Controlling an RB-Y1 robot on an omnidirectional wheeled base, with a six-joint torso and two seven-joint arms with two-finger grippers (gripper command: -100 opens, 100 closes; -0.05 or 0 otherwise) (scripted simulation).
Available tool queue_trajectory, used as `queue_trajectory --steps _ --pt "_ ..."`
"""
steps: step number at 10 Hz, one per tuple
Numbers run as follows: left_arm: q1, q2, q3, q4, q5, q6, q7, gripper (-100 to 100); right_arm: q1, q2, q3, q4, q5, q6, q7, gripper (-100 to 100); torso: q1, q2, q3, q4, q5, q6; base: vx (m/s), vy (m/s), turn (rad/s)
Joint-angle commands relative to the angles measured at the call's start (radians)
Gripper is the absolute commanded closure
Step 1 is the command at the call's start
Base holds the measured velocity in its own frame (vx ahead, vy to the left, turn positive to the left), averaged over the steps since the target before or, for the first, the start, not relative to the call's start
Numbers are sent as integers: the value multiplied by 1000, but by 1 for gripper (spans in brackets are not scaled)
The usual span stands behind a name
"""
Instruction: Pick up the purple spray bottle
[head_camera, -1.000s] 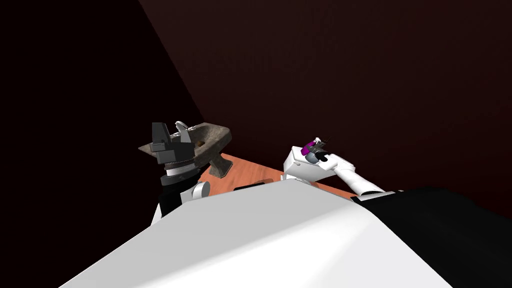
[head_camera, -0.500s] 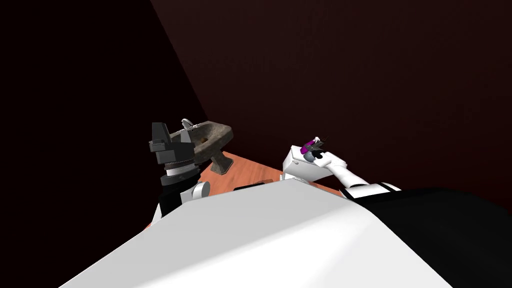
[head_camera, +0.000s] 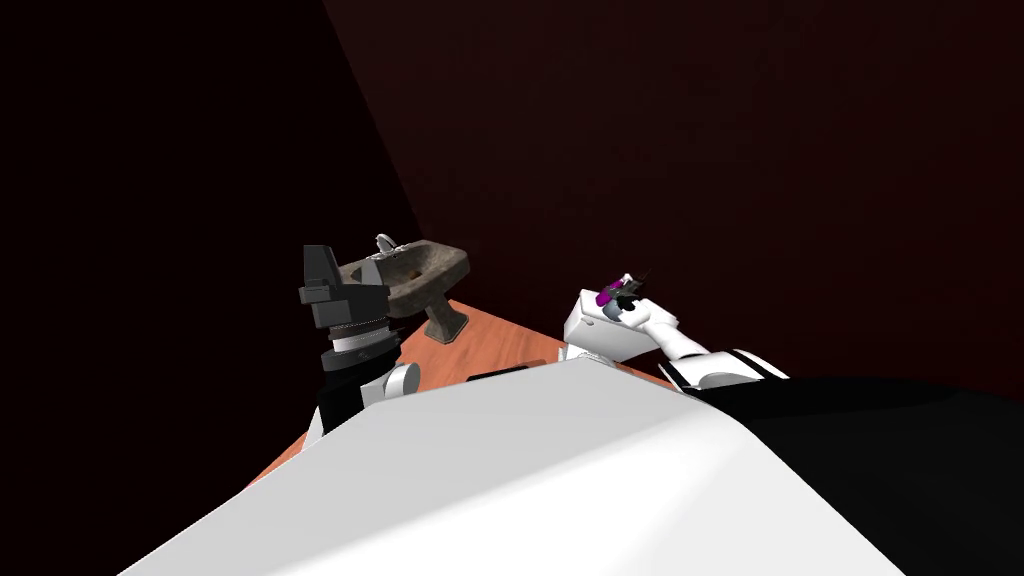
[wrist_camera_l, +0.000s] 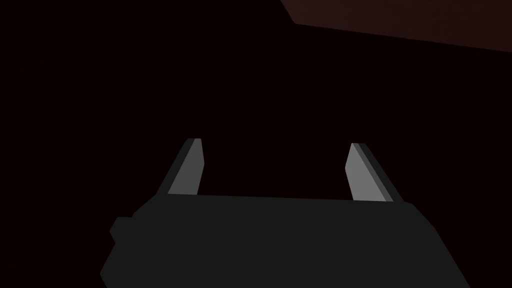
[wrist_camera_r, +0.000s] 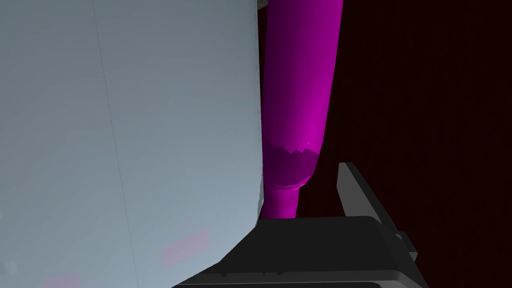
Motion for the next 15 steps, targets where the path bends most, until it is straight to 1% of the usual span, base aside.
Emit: queue_trajectory --steps 1,2,3,4,5,6,7,8,9,10,11,12,13,15 --pt "0 0 0 0 0 0 0 0 -50 2 3 50 0 -4 1 -100 0 0 0 0 0 0 -24 -5 -29" --pt "0 0 0 0 0 0 0 0 -78 2 3 68 0 -4 1 -100 2 -5 -3 -1 0 0 14 15 -5" --pt "0 0 0 0 0 0 0 0 -90 2 3 68 0 -4 1 -100 4 -8 -5 -2 1 -1 21 11 4" --pt "0 0 0 0 0 0 0 0 -129 36 42 111 1 21 42 -100 4 -10 -6 -2 1 -1 -163 -48 256" --pt "0 0 0 0 0 0 0 0 -150 36 42 129 1 21 42 -100 1 -1 -2 -1 0 -2 -217 -68 164" --pt "0 0 0 0 0 0 0 0 -184 36 42 161 1 21 42 -100 -1 3 1 0 0 0 -106 -39 -17" --pt "0 0 0 0 0 0 0 0 -209 36 42 181 1 21 42 -100 0 0 0 0 0 1 -20 -6 -47" --pt "0 0 0 0 0 0 0 0 -230 36 42 185 1 21 42 -100 2 -5 -3 -1 0 0 18 15 -2" --pt "0 0 0 0 0 0 0 0 -257 71 80 220 1 47 84 -100 3 -8 -5 -2 1 0 -110 -23 289" --pt "0 0 0 0 0 0 0 0 -305 71 80 273 1 47 84 -100 2 -4 -3 -2 0 -2 -191 -39 154" --pt "0 0 0 0 0 0 0 0 -335 71 80 300 1 47 84 -100 1 1 0 0 0 1 -122 -36 -44" --pt "0 0 0 0 0 0 0 0 -370 71 80 302 1 47 84 -100 0 0 0 0 0 1 -39 -23 -33" --pt "0 0 0 0 0 0 0 0 -412 105 119 366 1 73 125 -100 1 -4 -2 -1 0 1 -168 -42 216" --pt "0 0 0 0 0 0 0 0 -463 105 119 415 1 73 125 -100 0 3 1 0 -1 -1 -152 -37 91"
